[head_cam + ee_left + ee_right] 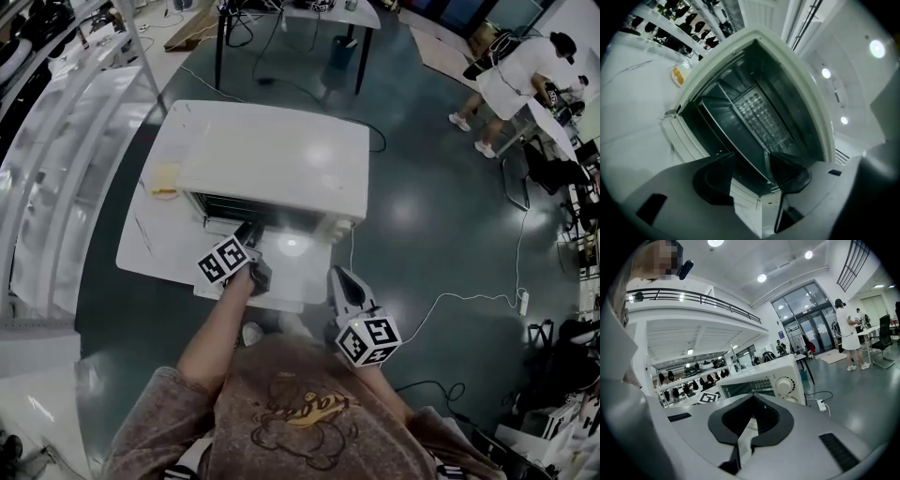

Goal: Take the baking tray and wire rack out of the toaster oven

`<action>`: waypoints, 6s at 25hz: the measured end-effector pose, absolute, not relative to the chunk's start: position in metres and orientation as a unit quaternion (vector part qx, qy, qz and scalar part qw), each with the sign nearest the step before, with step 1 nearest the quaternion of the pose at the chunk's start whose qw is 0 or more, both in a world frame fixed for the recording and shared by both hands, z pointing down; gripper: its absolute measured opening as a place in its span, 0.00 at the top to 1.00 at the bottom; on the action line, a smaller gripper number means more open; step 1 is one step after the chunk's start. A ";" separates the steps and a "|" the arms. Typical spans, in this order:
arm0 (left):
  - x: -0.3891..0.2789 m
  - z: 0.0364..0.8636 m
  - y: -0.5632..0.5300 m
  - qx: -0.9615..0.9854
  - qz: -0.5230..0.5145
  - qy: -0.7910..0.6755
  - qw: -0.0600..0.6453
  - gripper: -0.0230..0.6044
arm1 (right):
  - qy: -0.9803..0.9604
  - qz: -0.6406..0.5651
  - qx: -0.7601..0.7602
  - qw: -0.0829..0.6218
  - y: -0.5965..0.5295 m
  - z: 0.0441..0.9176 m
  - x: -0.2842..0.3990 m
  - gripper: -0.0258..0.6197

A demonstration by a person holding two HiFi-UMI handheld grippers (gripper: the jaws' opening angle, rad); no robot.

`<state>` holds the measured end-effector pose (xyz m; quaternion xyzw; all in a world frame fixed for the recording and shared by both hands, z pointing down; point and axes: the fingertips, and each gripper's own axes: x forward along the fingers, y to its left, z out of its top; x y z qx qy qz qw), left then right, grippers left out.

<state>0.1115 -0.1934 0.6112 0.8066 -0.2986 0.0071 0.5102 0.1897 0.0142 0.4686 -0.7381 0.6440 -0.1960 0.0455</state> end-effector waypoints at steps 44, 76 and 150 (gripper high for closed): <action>0.140 0.662 -0.213 0.667 -0.105 -0.286 0.680 0.89 | 0.589 -0.223 -0.777 0.026 0.041 0.488 0.230 0.96; 0.059 0.662 -0.118 0.622 -0.124 -0.305 0.710 0.92 | 0.633 -0.222 -0.741 0.021 0.038 0.489 0.205 0.96; -0.256 0.654 -0.159 0.534 -0.311 -0.483 0.620 0.92 | 0.818 -0.244 -0.521 -0.031 -0.099 0.491 0.025 0.96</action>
